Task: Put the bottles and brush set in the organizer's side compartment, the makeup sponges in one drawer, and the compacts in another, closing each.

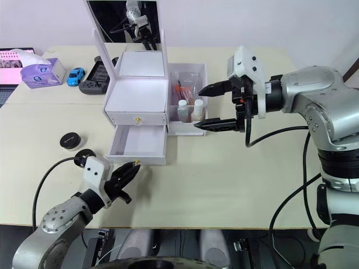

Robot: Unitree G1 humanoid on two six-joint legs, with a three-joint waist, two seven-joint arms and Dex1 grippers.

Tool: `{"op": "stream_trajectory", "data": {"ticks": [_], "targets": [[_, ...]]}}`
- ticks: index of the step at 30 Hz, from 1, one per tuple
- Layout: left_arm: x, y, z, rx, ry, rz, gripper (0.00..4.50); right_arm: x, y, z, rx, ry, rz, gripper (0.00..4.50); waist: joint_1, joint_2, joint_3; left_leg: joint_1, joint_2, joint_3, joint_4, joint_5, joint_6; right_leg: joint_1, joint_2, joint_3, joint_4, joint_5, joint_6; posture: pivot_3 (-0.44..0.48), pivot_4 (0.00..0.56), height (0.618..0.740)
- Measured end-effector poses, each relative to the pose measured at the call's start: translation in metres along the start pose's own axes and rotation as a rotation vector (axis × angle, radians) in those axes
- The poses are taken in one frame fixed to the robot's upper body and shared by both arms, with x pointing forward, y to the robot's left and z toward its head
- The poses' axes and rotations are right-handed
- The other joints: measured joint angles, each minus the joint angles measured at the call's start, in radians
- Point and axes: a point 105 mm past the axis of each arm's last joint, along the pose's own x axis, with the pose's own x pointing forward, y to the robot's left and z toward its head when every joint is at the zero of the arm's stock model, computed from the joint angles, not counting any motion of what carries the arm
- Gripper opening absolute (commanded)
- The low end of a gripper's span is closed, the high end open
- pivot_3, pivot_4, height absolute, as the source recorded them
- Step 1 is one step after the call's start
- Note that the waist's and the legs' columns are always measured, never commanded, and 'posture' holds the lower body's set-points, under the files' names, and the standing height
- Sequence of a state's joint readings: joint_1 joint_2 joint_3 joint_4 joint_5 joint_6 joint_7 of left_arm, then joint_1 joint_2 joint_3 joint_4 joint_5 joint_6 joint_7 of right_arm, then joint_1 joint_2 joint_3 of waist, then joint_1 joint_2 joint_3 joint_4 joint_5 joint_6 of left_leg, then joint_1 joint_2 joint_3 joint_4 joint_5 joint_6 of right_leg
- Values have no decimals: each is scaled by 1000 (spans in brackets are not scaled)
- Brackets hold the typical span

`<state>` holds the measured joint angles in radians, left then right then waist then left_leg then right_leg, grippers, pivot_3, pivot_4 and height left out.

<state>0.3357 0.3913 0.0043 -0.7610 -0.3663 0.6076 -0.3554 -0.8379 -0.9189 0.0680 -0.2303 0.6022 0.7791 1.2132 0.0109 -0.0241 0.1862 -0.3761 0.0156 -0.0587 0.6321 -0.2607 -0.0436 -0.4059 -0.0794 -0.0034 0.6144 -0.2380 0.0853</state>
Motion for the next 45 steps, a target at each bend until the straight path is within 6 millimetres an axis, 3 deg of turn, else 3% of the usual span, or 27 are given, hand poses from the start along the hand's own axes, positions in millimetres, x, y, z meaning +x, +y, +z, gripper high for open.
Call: {"op": "stream_trajectory", "data": {"ticks": [4,8,12,13,21,25,27,30,33,35,40,45], "targets": [[-3,0,-2,5,11,-4,224,4,-1,-3,-5,-21,-3,4500,-1,0,0,0,0,0,0,0,0,0,0,0,0,0,0,0,150,740],[-9,-5,-5,-33,19,-37,2044,6,-4,-3,-9,-29,-12,4500,-1,0,0,0,0,0,0,0,0,0,0,0,0,0,0,0,150,740],[-15,-13,-4,-83,11,-108,4168,7,-7,-5,-13,-34,-19,4500,-1,0,0,0,0,0,0,0,0,-1,0,0,0,0,0,0,150,740],[-18,-13,-2,-87,8,-130,4467,7,-7,-6,-15,-34,-19,4500,-2,0,0,0,0,0,0,0,0,-1,0,0,0,0,0,0,150,740],[-56,28,24,-56,-28,-263,4467,2,-10,1,-11,-31,-17,4500,-10,1,1,0,1,1,-1,0,0,-2,0,0,0,0,0,0,150,740],[-73,90,54,40,-21,-158,4467,-14,-22,0,-17,-70,-109,4500,-2,1,1,-1,1,-1,0,0,0,-3,0,-1,0,0,0,0,150,740],[-80,109,74,84,-55,-118,4467,-26,-30,-7,-21,-85,-185,4500,-1,0,1,-1,0,1,0,0,0,-2,-1,-1,-2,0,0,0,150,740],[-81,133,98,122,-91,-107,4467,-46,-36,-33,50,-45,-282,4500,1,0,1,-4,-1,2,0,0,0,-3,-2,0,-2,0,0,0,150,740],[-91,171,126,199,-123,-11,4467,-75,-42,-70,103,38,-418,4500,-2,-1,0,-5,-1,3,-2,0,0,-5,-1,0,-2,0,0,0,150,740],[-97,188,133,252,-116,26,4467,-87,-39,-100,145,93,-472,4500,-9,0,1,-4,-1,3,-3,0,0,-5,-1,0,-2,0,1,0,150,740],[-115,229,125,260,-79,115,4467,-124,-30,-155,219,165,-631,4500,-33,3,2,-2,0,5,-4,0,0,-5,0,0,0,0,1,0,150,740],[-138,260,104,227,-51,211,4467,-141,-24,-168,216,176,-720,4500,-51,3,2,2,1,5,-3,0,0,-3,0,1,2,0,1,0,150,740]]}}
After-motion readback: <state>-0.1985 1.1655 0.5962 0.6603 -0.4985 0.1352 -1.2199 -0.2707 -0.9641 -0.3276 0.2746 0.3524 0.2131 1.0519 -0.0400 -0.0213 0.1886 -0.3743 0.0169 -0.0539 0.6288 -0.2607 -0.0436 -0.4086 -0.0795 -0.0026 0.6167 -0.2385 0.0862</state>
